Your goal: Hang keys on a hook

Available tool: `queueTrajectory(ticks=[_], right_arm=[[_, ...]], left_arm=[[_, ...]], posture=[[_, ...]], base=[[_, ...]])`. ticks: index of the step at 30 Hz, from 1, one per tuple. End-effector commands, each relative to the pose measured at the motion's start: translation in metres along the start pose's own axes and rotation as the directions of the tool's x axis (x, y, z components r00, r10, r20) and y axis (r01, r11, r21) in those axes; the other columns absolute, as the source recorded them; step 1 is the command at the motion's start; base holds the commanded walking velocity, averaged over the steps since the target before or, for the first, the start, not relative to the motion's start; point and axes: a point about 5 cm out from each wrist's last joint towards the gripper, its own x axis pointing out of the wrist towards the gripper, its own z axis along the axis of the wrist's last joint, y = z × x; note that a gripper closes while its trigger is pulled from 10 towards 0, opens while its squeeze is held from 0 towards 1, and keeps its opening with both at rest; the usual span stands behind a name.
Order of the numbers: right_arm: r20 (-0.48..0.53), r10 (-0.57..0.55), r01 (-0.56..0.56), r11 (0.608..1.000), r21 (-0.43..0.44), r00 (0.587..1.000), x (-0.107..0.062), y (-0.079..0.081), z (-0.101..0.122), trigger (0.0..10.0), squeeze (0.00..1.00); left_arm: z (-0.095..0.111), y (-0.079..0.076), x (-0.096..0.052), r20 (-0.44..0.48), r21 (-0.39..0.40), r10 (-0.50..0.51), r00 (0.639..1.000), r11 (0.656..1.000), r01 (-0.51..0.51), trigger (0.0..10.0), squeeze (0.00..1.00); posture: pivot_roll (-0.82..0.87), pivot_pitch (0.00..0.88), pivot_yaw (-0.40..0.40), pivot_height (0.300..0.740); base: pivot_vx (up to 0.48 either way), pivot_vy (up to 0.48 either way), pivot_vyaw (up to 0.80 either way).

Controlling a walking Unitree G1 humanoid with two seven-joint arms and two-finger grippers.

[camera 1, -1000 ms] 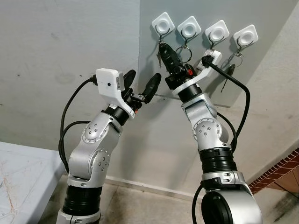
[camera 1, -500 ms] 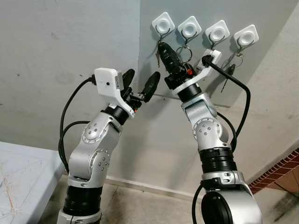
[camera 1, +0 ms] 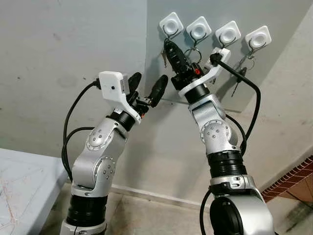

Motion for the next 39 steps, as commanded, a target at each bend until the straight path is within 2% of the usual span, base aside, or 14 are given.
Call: queueTrajectory(ticks=[1, 9, 18, 24, 31, 39], right_arm=[[0.033, 0.016, -0.017, 0.999, 0.043, 0.999, 0.009, 0.008, 0.002, 10.0, 0.00], [0.051, 0.033, -0.042, 0.983, 0.181, 0.998, -0.005, 0.007, -0.007, 10.0, 0.00], [0.037, 0.062, -0.070, 0.965, 0.254, 0.997, -0.012, 0.011, -0.014, 10.0, 0.00], [0.023, 0.061, -0.064, 0.960, 0.271, 0.998, -0.013, 0.012, -0.017, 10.0, 0.00], [-0.005, 0.120, -0.114, 0.958, 0.264, 0.993, -0.010, 0.019, -0.020, 10.0, 0.00], [0.027, 0.079, -0.083, 0.959, 0.270, 0.997, -0.003, 0.015, -0.013, 10.0, 0.00]], left_arm=[[0.005, -0.003, 0.002, 0.013, 0.006, -0.010, 1.000, 1.000, 0.010, 10.0, 0.00], [0.005, -0.003, 0.001, 0.013, 0.004, -0.007, 1.000, 1.000, 0.007, 10.0, 0.00], [0.005, -0.004, 0.001, 0.009, 0.003, -0.010, 1.000, 1.000, 0.010, 10.0, 0.00], [0.006, -0.004, 0.001, 0.011, 0.002, -0.009, 1.000, 1.000, 0.009, 10.0, 0.00], [0.006, -0.005, 0.002, 0.012, -0.001, -0.009, 1.000, 1.000, 0.009, 10.0, 0.00], [0.006, -0.005, 0.002, 0.013, -0.003, -0.006, 1.000, 1.000, 0.006, 10.0, 0.00]], posture=[[0.03, 0.000, -0.060, 0.740], [0.03, 0.000, -0.060, 0.740], [0.03, 0.000, -0.055, 0.740], [0.03, 0.000, -0.055, 0.740], [0.04, 0.000, -0.057, 0.740], [0.04, 0.000, -0.060, 0.740]], base=[[0.000, 0.000, 0.00], [0.000, 0.000, 0.00], [0.000, 0.000, 0.00], [0.000, 0.000, 0.00], [0.000, 0.000, 0.00], [0.000, 0.000, 0.00]])
